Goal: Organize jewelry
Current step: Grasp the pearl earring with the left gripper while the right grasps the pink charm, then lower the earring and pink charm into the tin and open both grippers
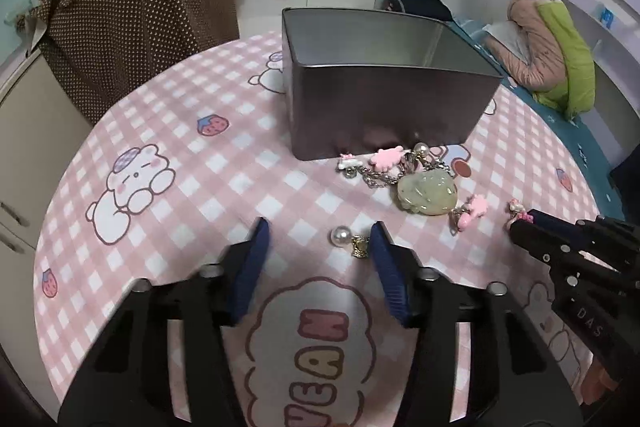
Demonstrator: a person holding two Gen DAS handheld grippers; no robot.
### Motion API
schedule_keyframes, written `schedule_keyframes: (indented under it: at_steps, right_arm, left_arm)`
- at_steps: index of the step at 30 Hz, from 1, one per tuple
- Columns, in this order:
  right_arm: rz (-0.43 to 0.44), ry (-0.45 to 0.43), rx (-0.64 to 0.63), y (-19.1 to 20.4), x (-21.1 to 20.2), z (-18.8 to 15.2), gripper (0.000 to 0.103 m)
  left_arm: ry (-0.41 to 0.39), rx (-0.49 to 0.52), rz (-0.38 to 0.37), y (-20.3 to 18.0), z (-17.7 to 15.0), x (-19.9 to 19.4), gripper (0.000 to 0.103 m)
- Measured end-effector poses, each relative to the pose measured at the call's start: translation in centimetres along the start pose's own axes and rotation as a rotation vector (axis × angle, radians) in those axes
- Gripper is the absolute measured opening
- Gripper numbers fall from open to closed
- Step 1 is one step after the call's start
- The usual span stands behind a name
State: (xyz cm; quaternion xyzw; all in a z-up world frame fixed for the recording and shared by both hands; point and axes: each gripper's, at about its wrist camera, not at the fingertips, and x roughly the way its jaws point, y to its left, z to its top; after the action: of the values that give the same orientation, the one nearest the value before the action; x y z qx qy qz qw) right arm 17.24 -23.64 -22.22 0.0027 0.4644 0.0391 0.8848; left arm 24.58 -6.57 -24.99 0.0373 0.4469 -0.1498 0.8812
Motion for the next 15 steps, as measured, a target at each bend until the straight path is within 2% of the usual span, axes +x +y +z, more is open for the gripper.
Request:
schedule_keyframes:
  at_steps: [2,6,8,15]
  right_arm:
    - [0.001,-0.001,0.0,-0.1,-0.1,0.0,0.015]
    - [0.008,-0.002,0.002,-0.3,-0.3,0.2,0.015]
    - [0.012,-0.004,0.003,-0.3,-0.4,0.2,0.015]
    - [0.033,-0.015,0.008,-0.4,-1.3,0.6,0.015]
  left_arm:
    - [0.005,-0.011,-0.025,0.3,0.0,0.0,0.02]
    - [0.004,-0.022,-0.056,0.5,-0.1,-0.1,0.018]
    - [0.002,-0.028,-0.075,0.7,-0.1,-0.2,0.012]
    - [0.001,-0.041,-0.084,1.3,-0.5,-0.9,0.012]
